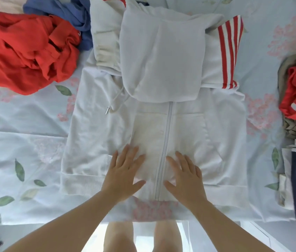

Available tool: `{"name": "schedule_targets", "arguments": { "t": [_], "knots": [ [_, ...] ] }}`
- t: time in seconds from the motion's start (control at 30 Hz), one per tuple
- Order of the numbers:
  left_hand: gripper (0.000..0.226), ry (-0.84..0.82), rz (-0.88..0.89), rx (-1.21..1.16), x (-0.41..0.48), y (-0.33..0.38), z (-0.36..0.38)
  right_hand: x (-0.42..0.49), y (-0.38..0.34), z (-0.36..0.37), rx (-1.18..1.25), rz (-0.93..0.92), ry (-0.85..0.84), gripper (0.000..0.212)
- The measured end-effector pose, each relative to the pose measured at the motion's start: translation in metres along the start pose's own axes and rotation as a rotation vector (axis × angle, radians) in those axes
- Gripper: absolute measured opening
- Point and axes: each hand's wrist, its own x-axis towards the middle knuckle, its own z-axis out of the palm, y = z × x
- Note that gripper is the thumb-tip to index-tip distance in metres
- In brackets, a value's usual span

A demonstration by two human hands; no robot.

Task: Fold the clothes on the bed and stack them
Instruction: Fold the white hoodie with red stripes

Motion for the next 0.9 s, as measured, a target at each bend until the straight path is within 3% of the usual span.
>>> {"name": "schedule_targets", "arguments": {
  "t": [0.1,0.2,0.27,0.43,0.6,0.63,0.8,0.9],
  "knots": [
    [0.101,-0.026,0.155,0.149,-0.024,-0.008,0.018,-0.016,0.011,0.024,-0.144,-0.108,0.000,0.110],
    [0.128,-0.071,0.192,0.201,-0.034,-0.013,0.025,-0.024,0.015,0.035,-0.236,-0.206,0.041,0.120],
    [0.133,-0.020,0.220,0.215,-0.030,-0.018,0.028,-0.018,0.013,0.035,-0.278,-0.206,0.051,0.124],
    [0.103,0.082,0.294,0.267,-0.020,-0.025,0.020,-0.011,0.017,0.031,-0.347,-0.258,0.089,0.112],
    [0.057,0.159,0.343,0.355,-0.011,-0.021,0.009,-0.006,0.027,0.020,-0.259,-0.370,0.323,0.054],
    [0.051,0.170,0.324,0.352,-0.010,-0.017,0.006,-0.004,0.028,0.016,-0.236,-0.382,0.355,0.052],
    [0.063,-0.080,0.225,0.309,0.003,-0.004,-0.033,-0.001,0.036,-0.011,-0.240,-0.363,0.320,0.061],
    [0.049,-0.203,0.115,0.301,0.019,-0.011,-0.071,0.005,0.040,-0.036,-0.285,-0.348,0.348,0.060]
  ]
}}
